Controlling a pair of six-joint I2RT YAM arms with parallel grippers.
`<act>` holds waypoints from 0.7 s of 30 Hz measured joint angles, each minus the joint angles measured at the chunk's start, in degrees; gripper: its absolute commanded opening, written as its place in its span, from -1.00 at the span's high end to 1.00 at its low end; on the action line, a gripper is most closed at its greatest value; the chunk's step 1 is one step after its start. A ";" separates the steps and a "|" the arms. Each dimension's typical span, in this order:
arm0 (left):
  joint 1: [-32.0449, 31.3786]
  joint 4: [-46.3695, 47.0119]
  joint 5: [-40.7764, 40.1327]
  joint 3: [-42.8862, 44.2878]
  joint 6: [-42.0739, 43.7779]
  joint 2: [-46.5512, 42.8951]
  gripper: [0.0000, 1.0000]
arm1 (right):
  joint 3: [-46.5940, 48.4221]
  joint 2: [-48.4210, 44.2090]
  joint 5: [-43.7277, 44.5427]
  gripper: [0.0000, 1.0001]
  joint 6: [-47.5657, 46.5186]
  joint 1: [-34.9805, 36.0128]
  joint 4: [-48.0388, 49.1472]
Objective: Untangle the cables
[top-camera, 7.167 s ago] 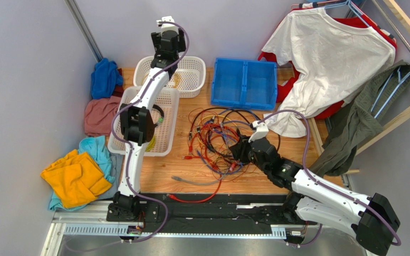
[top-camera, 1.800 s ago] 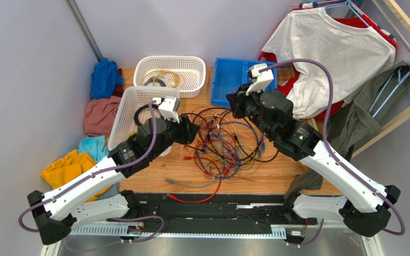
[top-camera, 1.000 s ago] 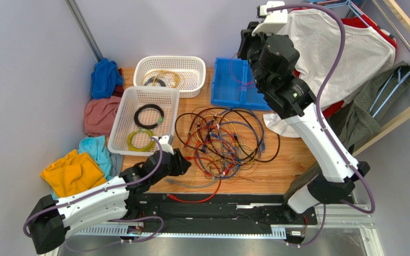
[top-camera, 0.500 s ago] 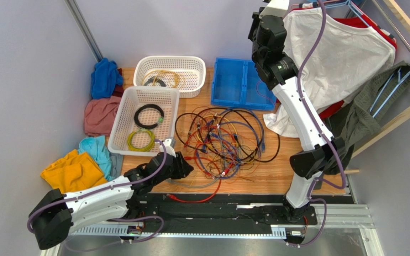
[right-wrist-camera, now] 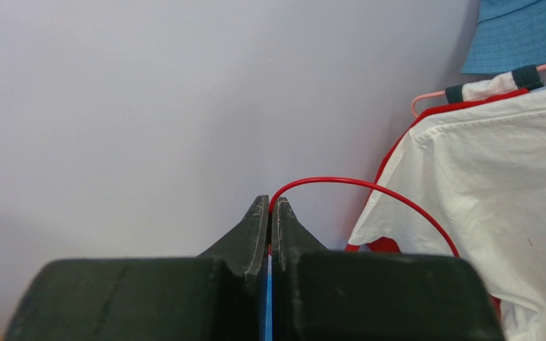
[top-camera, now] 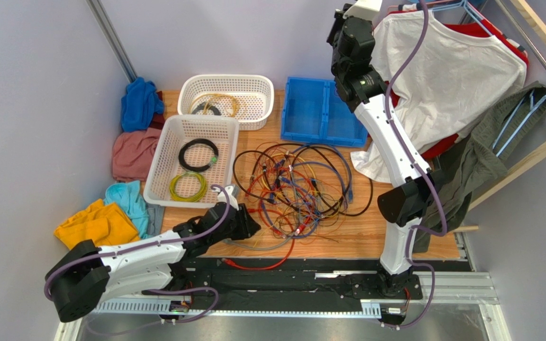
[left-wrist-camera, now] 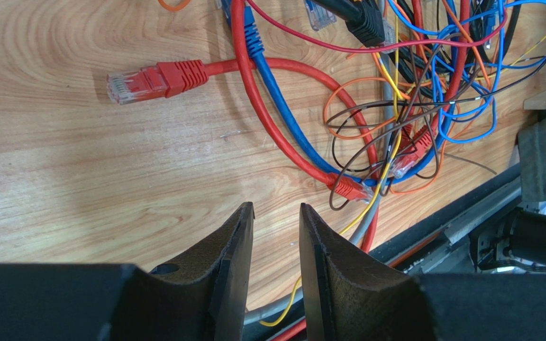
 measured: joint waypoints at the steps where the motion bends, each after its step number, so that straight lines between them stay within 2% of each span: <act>1: 0.00 0.09 0.15 -0.02 -0.24 0.07 0.24 | 0.50 0.66 0.04 1.00 -0.11 -0.02 0.92; 8: 0.00 -1.25 1.09 -0.02 -0.37 -3.15 0.25 | 1.09 5.99 0.31 1.00 0.02 -1.49 5.35; 12: 0.00 -2.25 -0.02 -0.02 -0.22 -5.99 0.25 | -4.48 7.56 1.07 1.00 0.66 -2.21 8.20; 21: 0.00 -2.60 -0.61 0.00 0.55 -2.80 0.26 | -12.04 11.85 0.83 1.00 10.25 -6.75 6.49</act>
